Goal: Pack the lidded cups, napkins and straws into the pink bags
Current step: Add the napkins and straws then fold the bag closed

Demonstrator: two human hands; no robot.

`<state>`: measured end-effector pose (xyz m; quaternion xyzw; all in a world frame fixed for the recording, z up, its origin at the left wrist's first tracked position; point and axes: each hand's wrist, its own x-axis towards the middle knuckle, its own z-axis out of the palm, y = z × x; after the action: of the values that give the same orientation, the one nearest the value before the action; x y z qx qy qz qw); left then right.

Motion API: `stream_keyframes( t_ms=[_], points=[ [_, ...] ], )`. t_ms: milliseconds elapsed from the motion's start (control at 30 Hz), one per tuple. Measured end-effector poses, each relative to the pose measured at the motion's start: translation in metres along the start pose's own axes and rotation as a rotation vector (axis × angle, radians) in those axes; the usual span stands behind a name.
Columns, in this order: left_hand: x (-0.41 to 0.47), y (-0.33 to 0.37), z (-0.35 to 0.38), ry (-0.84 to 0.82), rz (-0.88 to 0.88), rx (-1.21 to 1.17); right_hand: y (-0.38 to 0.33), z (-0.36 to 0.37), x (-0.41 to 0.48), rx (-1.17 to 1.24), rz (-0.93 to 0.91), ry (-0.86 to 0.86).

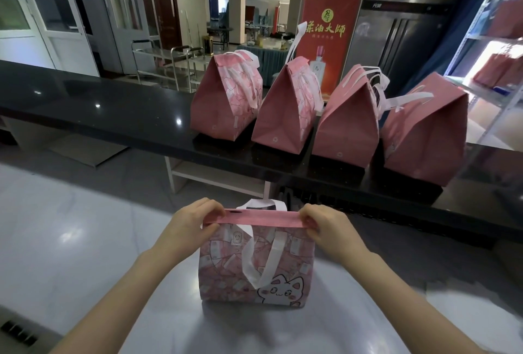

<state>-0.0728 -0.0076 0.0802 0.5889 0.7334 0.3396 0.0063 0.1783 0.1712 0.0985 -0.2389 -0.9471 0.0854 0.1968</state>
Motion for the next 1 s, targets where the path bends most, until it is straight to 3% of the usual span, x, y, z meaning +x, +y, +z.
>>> stream_keyframes(
  t_ms=[200,567,767,1000],
  points=[
    [-0.001,-0.004,0.0,-0.018,0.001,-0.005,-0.001,0.002,-0.002,-0.018,-0.062,-0.012],
    [0.005,0.0,0.008,0.049,-0.099,0.014,-0.007,-0.007,0.006,0.113,0.13,0.017],
    [0.007,0.009,0.012,0.034,0.07,0.177,-0.015,-0.008,0.012,0.029,0.078,-0.081],
    [0.018,0.02,0.026,0.04,0.114,0.222,-0.023,-0.006,0.025,-0.016,0.08,-0.16]
  ],
)
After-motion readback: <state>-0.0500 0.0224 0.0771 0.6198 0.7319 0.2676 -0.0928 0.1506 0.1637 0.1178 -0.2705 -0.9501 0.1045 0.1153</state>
